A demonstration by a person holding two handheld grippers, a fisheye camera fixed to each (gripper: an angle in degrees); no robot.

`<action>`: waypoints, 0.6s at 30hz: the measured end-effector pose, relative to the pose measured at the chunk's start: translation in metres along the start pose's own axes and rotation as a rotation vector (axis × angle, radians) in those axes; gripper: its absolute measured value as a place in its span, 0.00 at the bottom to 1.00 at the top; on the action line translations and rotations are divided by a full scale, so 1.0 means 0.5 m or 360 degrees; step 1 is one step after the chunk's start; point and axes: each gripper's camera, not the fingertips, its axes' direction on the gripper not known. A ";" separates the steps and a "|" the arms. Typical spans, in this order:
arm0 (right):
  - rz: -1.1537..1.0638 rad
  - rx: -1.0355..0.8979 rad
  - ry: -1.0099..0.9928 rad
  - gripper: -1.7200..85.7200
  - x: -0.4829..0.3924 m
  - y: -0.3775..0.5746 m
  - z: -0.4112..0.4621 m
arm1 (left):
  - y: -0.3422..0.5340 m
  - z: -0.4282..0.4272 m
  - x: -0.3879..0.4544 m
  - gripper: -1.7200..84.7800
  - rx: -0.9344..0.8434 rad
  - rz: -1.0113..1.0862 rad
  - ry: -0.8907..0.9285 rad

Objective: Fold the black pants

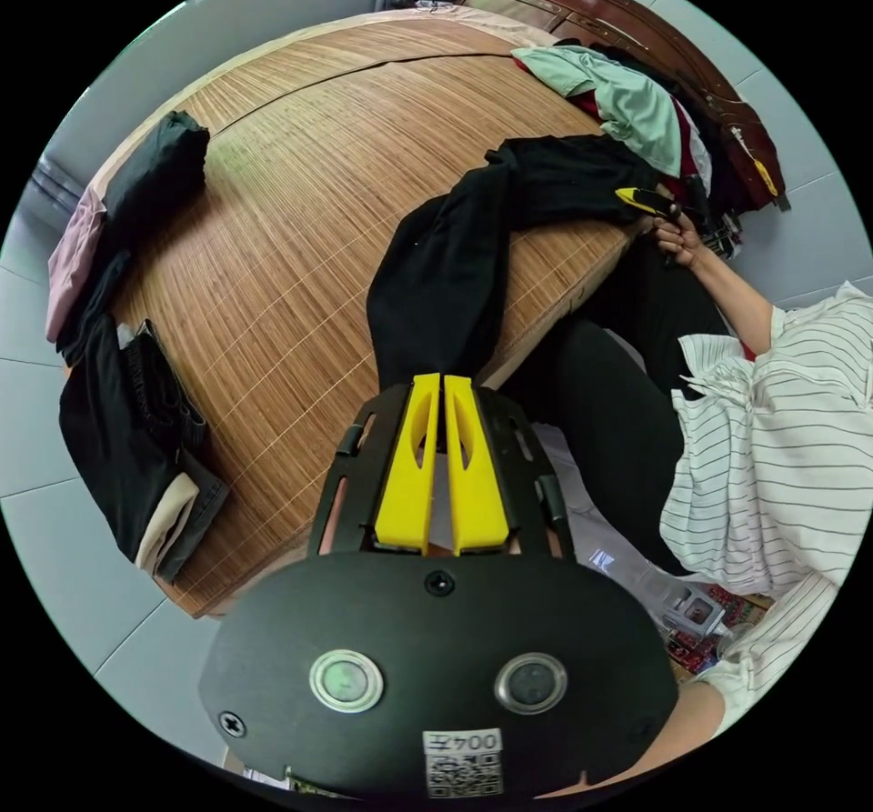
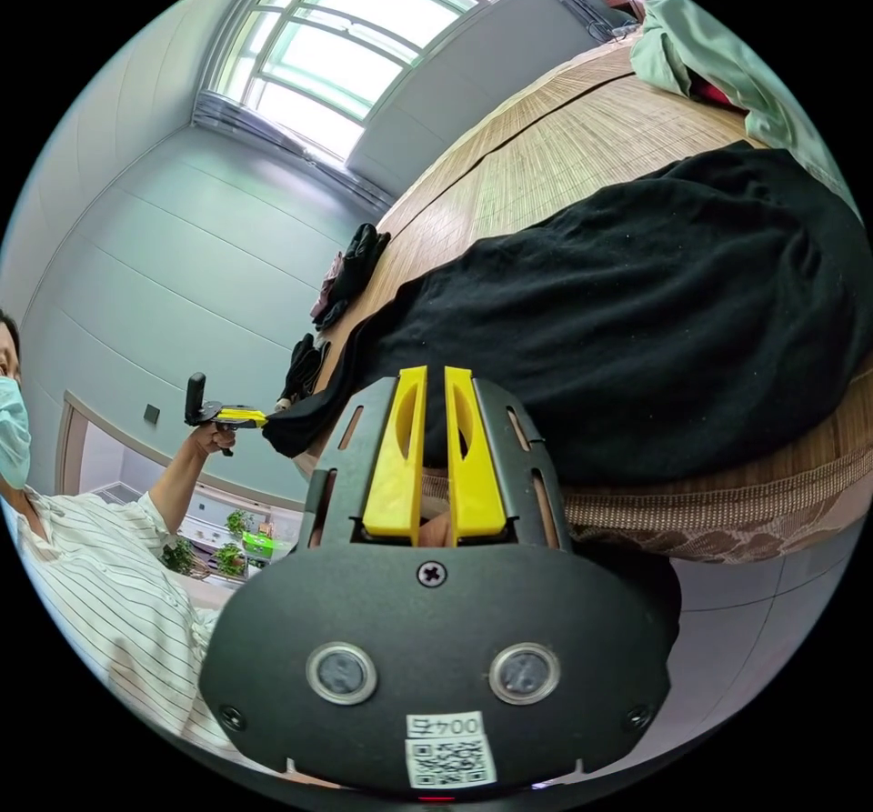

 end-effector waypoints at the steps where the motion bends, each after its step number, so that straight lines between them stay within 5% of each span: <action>1: 0.0003 0.0002 -0.0005 0.08 0.001 0.000 0.001 | 0.002 0.003 -0.009 0.03 0.0010 -0.0002 0.0023; 6: 0.0013 0.0002 -0.0023 0.08 0.003 -0.002 0.012 | 0.014 0.048 -0.029 0.03 -0.0003 0.0010 0.0081; 18: 0.0013 -0.0012 0.0011 0.07 -0.016 0.004 0.037 | 0.015 0.254 0.002 0.08 -0.0060 -0.0046 -0.0300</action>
